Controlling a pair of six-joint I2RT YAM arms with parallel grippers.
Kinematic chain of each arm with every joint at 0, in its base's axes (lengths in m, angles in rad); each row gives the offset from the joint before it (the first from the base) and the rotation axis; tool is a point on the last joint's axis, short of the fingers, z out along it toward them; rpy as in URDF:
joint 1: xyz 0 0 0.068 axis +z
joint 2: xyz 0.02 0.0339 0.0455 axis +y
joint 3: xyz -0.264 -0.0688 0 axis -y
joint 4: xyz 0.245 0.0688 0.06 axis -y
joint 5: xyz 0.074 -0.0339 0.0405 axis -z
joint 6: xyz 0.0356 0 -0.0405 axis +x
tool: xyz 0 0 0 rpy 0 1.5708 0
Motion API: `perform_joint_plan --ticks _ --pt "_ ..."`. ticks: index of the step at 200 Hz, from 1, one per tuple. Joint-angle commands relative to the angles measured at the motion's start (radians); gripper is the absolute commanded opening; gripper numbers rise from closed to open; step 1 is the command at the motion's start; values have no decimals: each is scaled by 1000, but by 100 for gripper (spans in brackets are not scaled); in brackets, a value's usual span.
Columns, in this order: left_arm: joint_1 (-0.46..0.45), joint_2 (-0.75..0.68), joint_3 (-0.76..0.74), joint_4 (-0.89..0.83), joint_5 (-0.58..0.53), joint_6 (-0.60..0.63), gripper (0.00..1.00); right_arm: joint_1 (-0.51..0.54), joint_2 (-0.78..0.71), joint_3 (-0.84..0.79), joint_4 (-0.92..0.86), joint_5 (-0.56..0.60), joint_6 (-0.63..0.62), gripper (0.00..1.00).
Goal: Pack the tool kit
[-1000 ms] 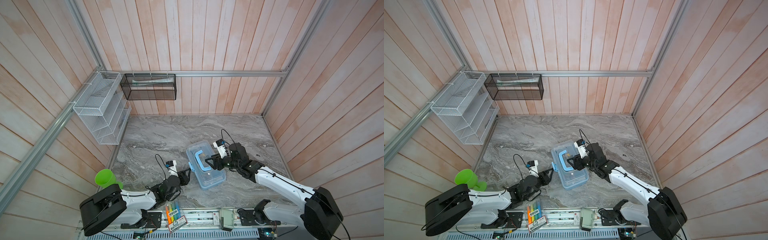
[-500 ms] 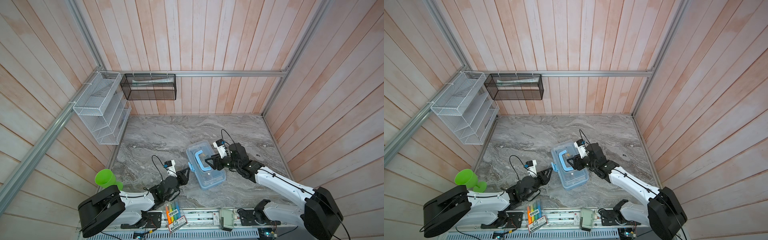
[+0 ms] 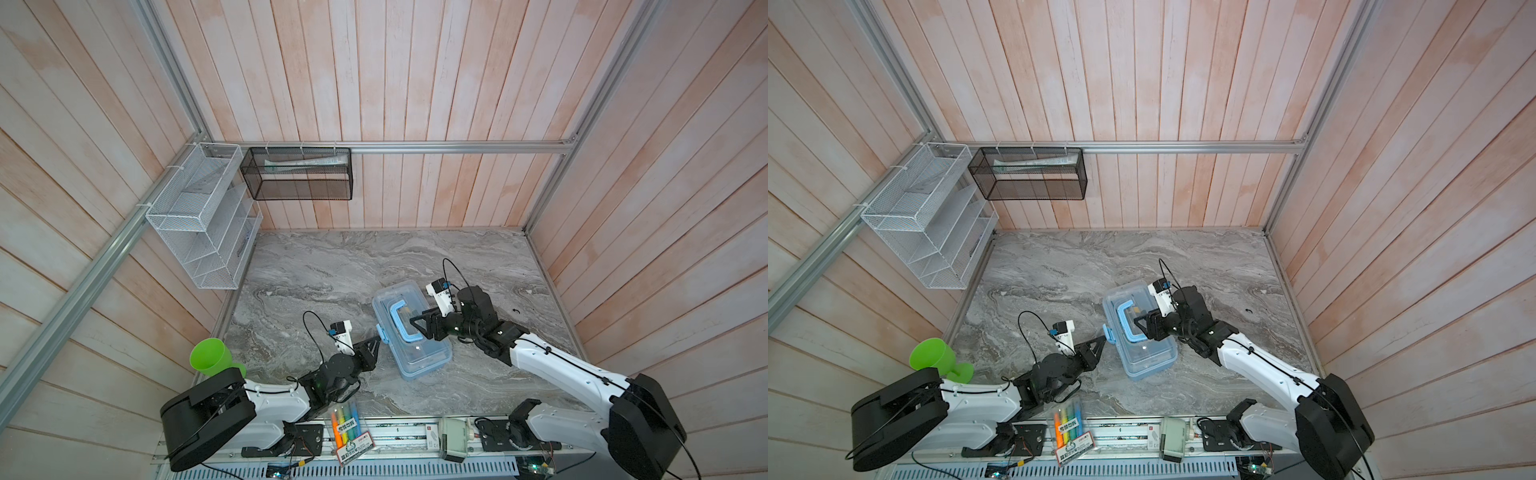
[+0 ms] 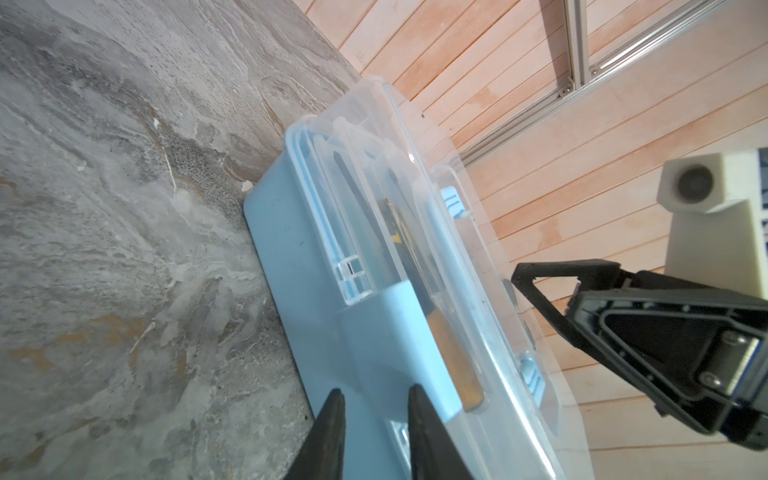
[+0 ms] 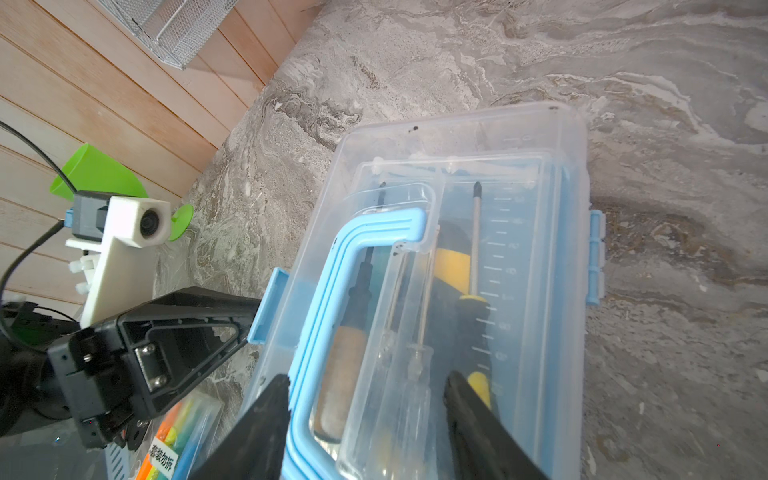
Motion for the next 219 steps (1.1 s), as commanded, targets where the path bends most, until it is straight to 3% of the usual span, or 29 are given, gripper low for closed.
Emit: perform_joint_plan --ticks 1,219 --pt "3 5 13 37 29 36 29 10 6 -32 -95 11 11 61" --pt "4 56 64 65 50 74 26 11 -2 -41 -89 14 16 61"
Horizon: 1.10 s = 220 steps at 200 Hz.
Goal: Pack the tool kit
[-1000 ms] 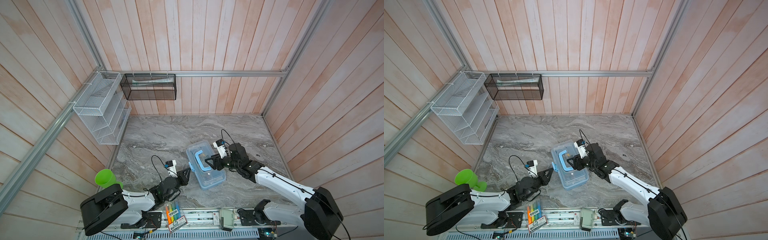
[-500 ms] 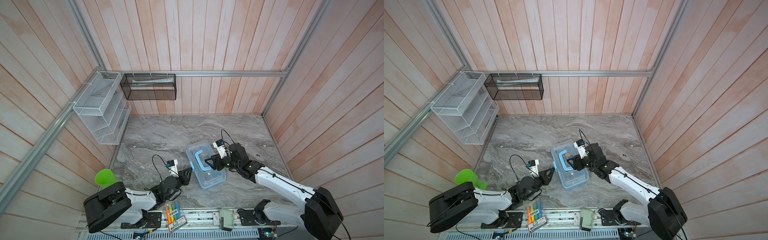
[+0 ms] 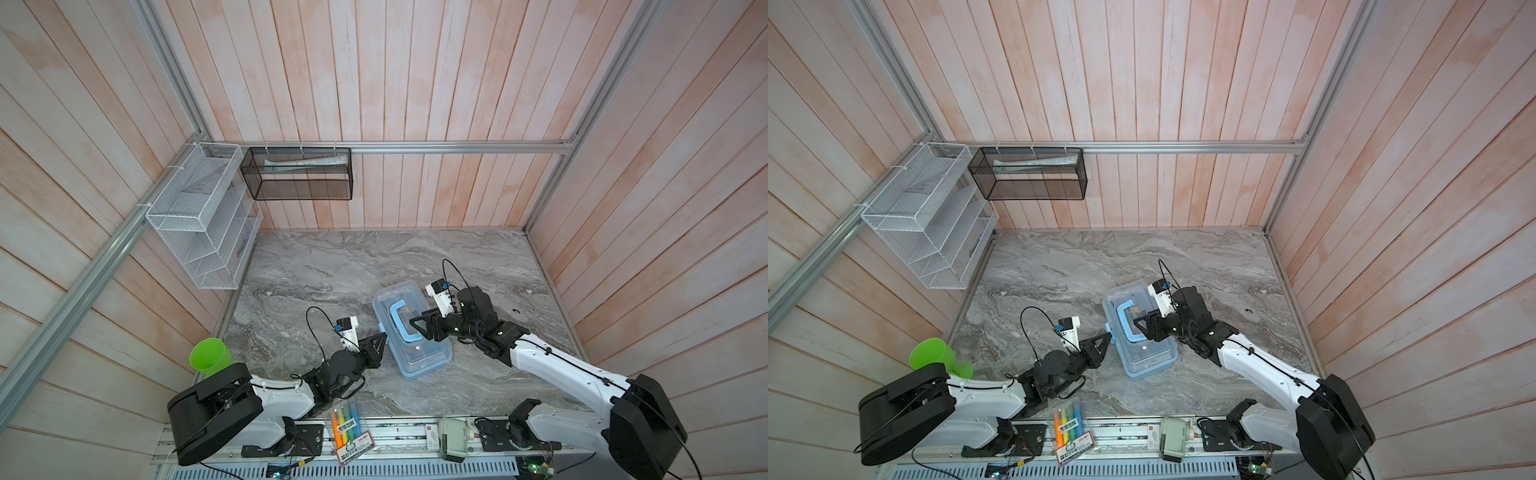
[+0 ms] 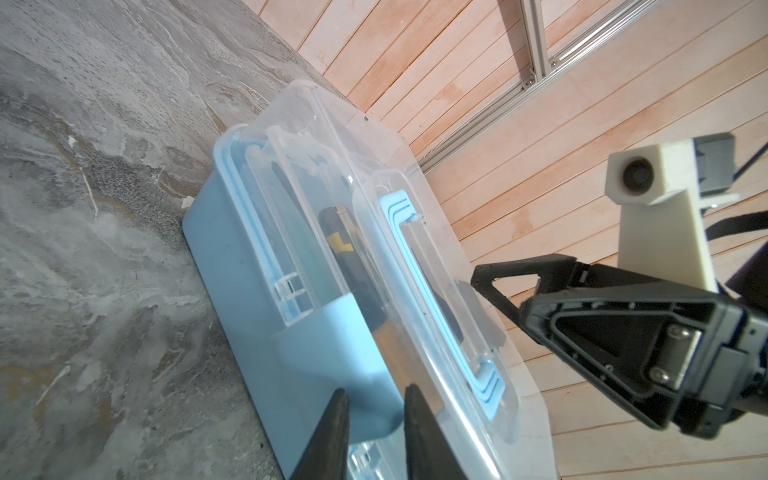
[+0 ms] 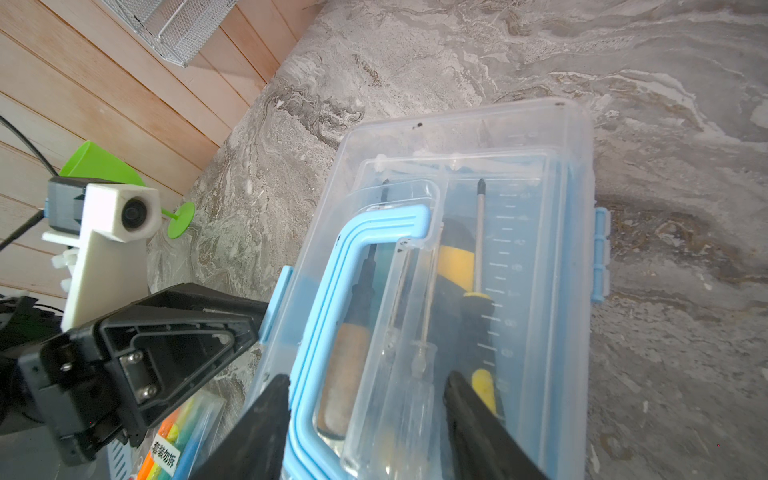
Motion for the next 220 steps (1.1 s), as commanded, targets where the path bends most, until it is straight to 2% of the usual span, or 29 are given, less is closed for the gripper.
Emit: perform_joint_plan --ticks 1,48,82,128,178,220 --pt "4 4 24 0 10 20 26 7 2 -40 -86 13 14 61" --pt "3 -14 74 -140 -13 9 25 7 3 -45 -77 11 18 61" --pt "5 -22 140 -317 -17 -17 24 8 9 -49 -68 9 22 61" --pt "5 -35 129 -361 -15 -71 24 10 16 -46 -73 16 17 61" --pt "5 -34 213 -516 81 -105 24 11 18 -42 -78 20 15 61" --pt "5 -22 210 -526 103 -126 24 13 24 -44 -70 16 15 61"
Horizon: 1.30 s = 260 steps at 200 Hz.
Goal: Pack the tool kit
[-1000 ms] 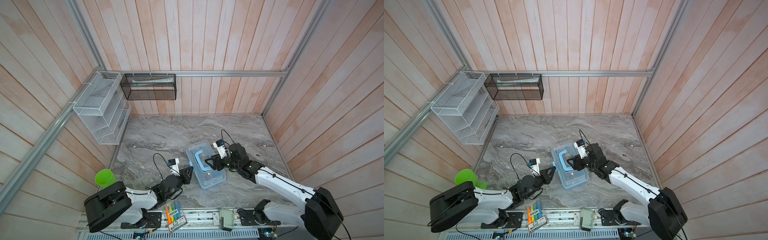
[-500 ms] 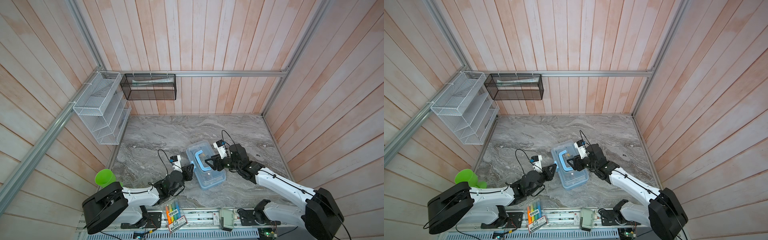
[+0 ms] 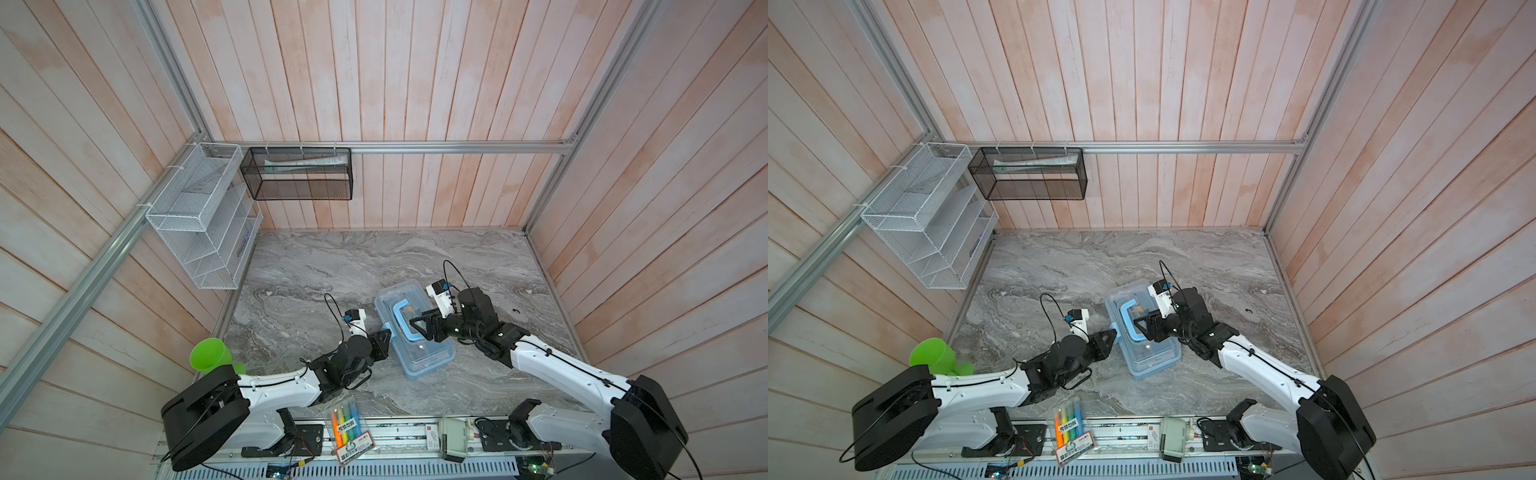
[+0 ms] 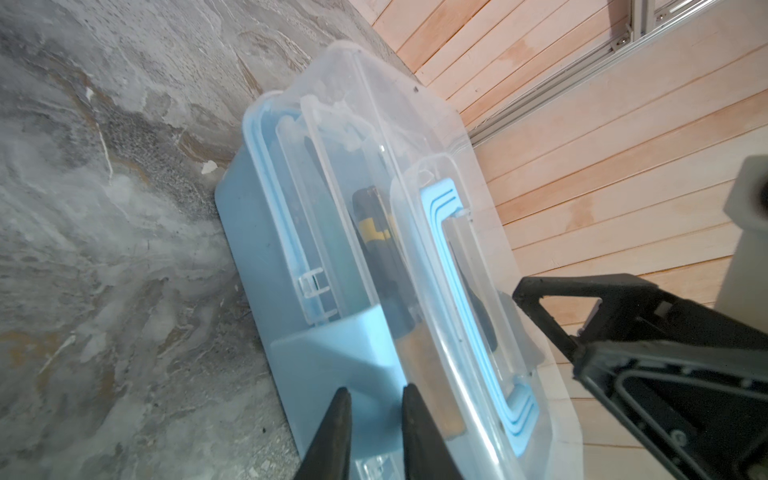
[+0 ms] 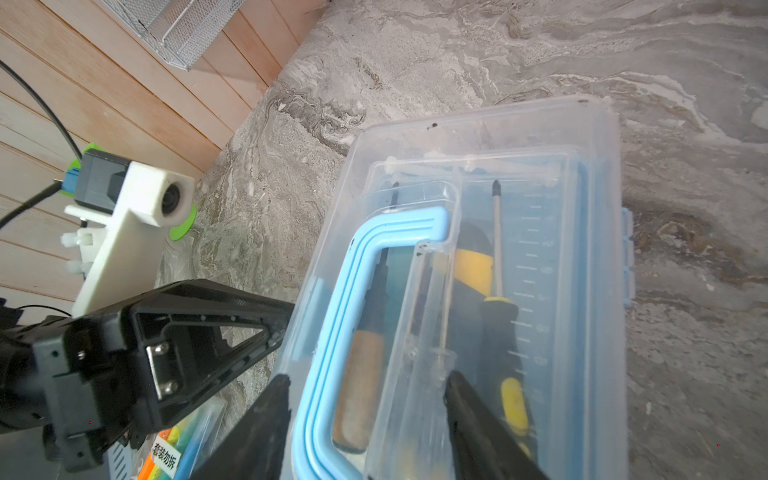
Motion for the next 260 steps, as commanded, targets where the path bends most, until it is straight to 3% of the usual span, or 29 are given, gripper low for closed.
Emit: perform_joint_plan --ticks 1,132,214,260 --pt "-6 21 7 -60 68 -20 24 11 31 -30 -89 15 9 61" --pt "-6 67 45 -56 73 8 22 19 36 -34 -84 19 19 61" --pt "7 -130 29 -335 -66 41 22 14 -3 -27 -109 90 28 61" --pt "58 -200 -3 -365 -61 62 25 0 -10 -20 -123 94 16 61"
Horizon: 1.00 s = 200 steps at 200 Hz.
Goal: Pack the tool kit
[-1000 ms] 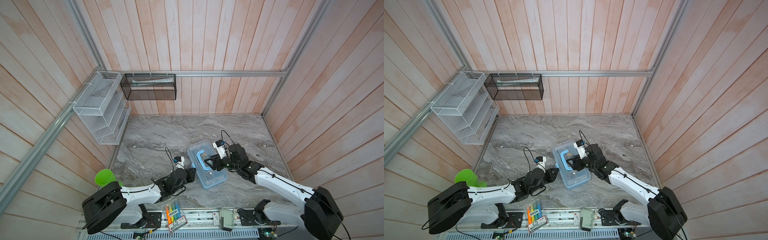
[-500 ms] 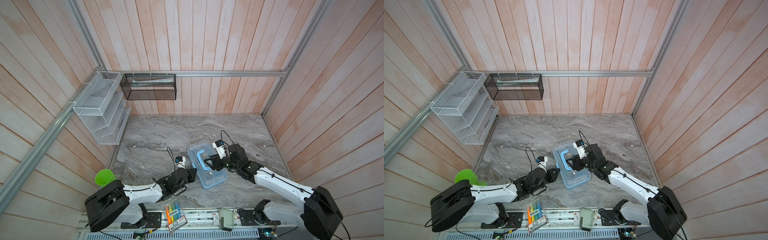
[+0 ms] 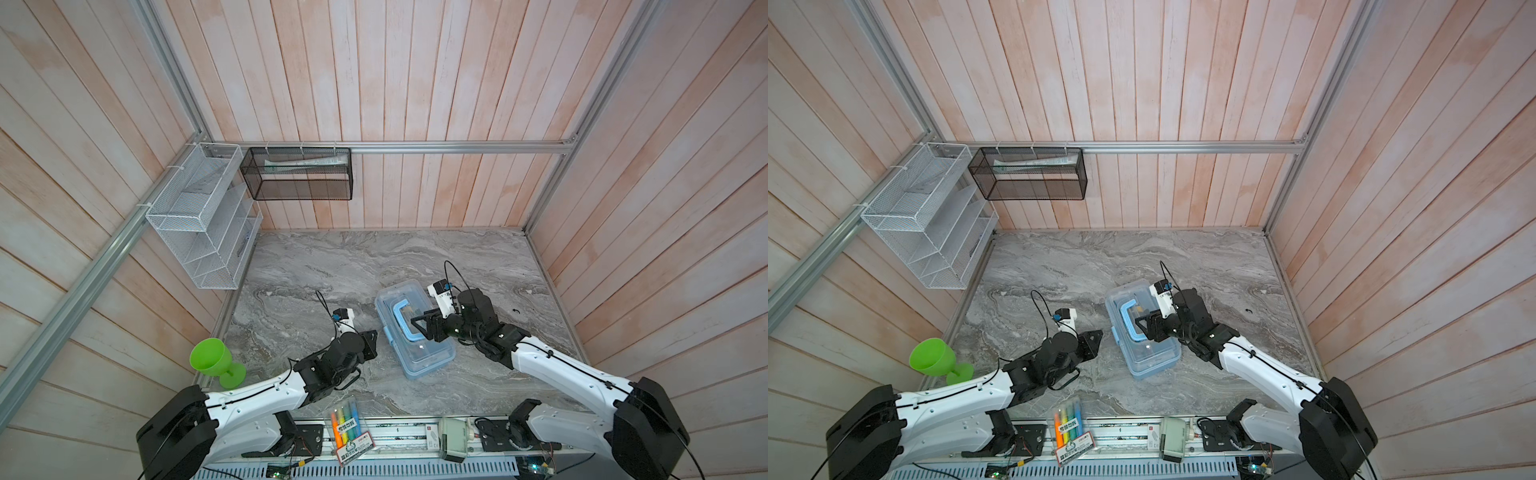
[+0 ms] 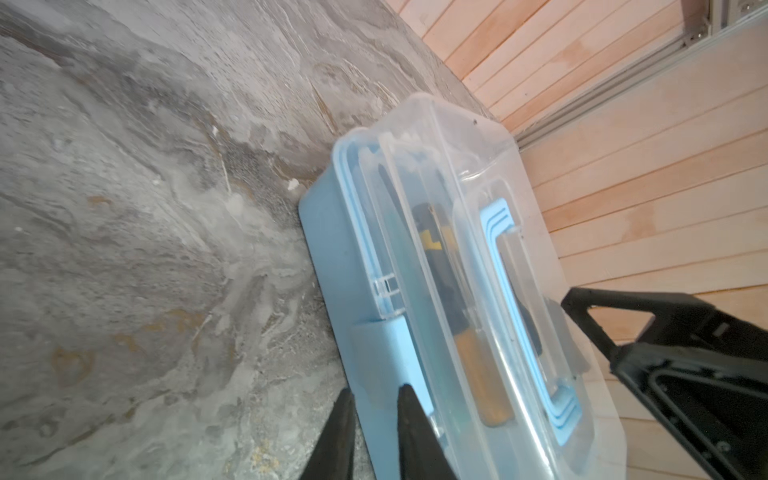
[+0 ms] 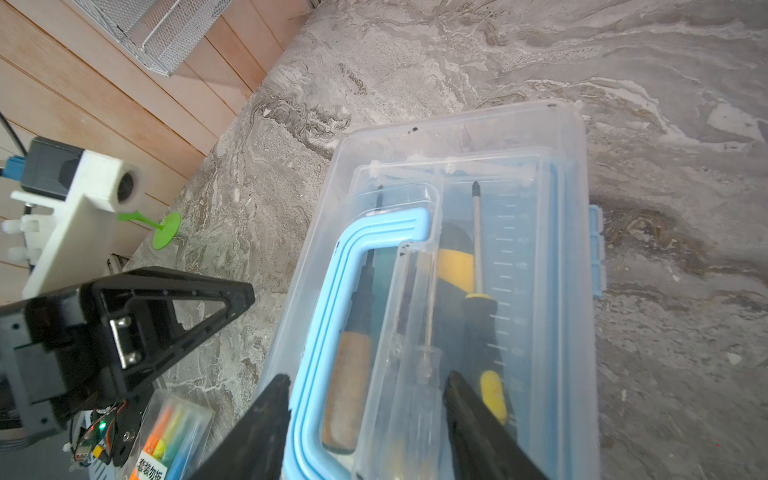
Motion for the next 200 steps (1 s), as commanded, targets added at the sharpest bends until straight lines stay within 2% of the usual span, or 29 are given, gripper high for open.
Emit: perform_joint_plan --ticks 1,44,112,200 --pt "3 -6 -18 -50 -11 36 25 -7 7 -18 -106 27 5 61" --pt "2 74 69 -23 90 103 51 -10 34 1 -129 29 -17 61" --pt "0 143 97 9 129 109 51 -24 32 -4 -127 20 -28 61" --pt "0 268 229 -139 97 151 51 -23 45 -20 -104 -6 -28 61"
